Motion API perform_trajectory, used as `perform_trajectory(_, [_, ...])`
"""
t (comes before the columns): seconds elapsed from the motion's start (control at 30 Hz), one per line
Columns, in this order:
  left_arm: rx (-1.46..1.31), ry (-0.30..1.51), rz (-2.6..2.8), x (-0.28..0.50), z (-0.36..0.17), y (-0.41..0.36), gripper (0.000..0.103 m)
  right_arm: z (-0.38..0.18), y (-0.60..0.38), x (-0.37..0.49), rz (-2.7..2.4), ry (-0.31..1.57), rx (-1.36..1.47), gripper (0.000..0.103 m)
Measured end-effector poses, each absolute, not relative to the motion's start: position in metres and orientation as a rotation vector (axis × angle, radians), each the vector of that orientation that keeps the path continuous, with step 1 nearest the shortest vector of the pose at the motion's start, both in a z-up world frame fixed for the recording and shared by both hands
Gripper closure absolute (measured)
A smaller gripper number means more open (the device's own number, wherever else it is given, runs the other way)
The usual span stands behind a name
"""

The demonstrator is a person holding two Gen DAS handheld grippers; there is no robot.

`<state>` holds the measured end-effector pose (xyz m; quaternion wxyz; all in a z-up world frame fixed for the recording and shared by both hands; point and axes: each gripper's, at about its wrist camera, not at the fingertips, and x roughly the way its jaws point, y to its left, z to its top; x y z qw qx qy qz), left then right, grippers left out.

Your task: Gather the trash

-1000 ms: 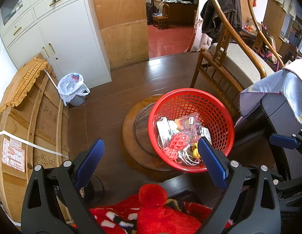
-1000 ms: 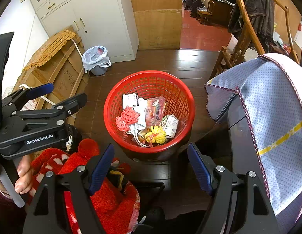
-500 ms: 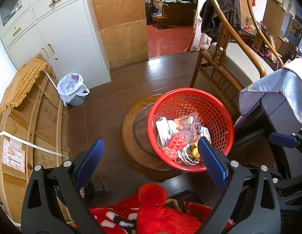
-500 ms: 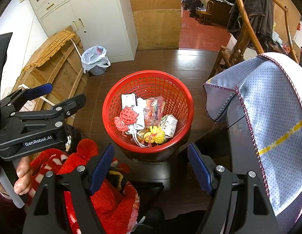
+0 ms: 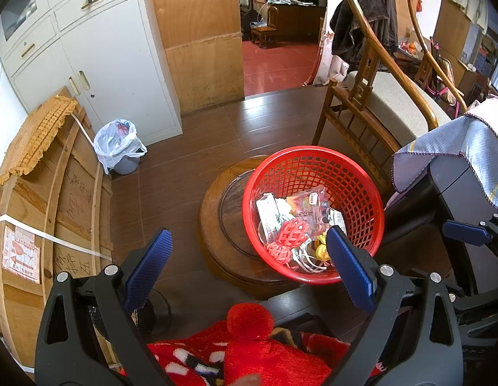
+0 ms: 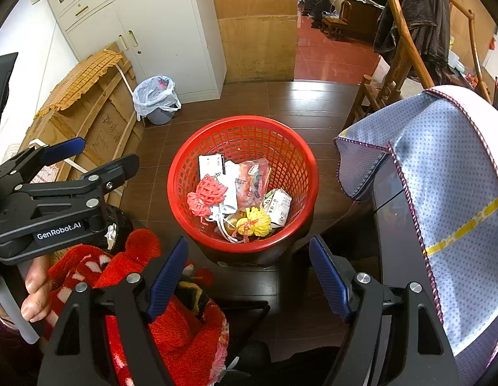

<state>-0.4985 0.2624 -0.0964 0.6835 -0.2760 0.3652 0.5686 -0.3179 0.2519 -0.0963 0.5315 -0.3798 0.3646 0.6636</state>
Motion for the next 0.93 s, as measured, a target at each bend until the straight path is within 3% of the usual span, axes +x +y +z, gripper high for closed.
perform_trajectory(0.6, [-0.558, 0.787, 1.300, -0.498, -0.089, 0.256, 0.010, -0.096, 0.252, -0.319, 1.583, 0.870, -0.906, 0.027])
perform_trajectory(0.93, [-0.657, 0.776, 1.258, -0.509, -0.093, 0.266, 0.010, -0.098, 0.253, -0.313, 1.577, 0.871, -0.906, 0.027])
